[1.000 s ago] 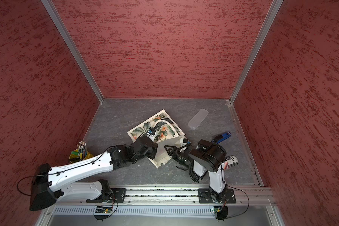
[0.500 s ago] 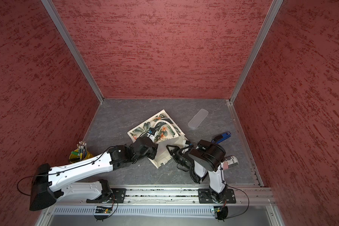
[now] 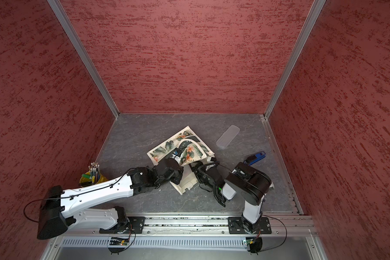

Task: Take out the pencil case from the canvas bag
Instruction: Pick up the pencil case from the canvas bag.

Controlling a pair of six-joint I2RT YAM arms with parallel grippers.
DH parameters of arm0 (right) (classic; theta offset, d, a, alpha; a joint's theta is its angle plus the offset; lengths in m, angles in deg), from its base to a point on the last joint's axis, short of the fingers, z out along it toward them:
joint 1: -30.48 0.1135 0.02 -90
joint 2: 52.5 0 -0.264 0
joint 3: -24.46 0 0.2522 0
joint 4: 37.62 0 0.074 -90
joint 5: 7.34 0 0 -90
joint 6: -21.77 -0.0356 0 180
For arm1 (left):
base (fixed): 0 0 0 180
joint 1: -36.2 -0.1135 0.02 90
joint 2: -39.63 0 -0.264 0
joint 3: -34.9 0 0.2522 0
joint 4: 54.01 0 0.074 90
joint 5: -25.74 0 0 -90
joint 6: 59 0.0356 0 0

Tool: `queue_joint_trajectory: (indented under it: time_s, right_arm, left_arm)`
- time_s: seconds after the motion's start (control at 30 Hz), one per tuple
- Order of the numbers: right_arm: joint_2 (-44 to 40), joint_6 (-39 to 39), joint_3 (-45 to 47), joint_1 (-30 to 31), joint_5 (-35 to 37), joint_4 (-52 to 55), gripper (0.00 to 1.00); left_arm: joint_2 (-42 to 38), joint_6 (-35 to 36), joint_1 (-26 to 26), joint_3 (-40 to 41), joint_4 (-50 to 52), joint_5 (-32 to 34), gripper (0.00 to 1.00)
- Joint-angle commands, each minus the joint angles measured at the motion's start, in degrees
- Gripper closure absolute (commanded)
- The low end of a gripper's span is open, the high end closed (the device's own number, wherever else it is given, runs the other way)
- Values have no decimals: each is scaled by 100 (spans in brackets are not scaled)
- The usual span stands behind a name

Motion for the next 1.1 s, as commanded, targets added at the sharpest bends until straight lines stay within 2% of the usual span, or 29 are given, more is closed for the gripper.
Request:
queue_joint_trajectory:
  time_s: [0.0,0.07,0.2,0.4,0.7,0.8,0.9,1.07]
  right_arm:
    - [-658,540,-666,76,732,2360,1]
    - [-756,515,-899,54,808,2813,1]
    - [-377,568,-1487,25,536,3457,1]
    - [274,673,-1836,43,130,3435,1]
    - [-68,763,-1187,48,451,2917,2]
    - [-164,809,-827,51,342,2146,3]
    - [-225,1040,-744,48,307,1982,3]
    - [-256,808,-407,45,252,1499,6]
  left_arm:
    - [45,36,97,-174,-65,-232,100]
    - [56,49,106,-182,-113,-241,100]
    - [97,84,124,-231,-127,-241,100]
    - [56,132,166,-228,-66,-180,100]
    - [-154,136,159,-61,-143,-109,100]
    - [-172,127,159,-24,-158,-118,100]
    - [-172,115,159,-5,-156,-122,100]
    - [-190,136,159,2,-145,-100,100]
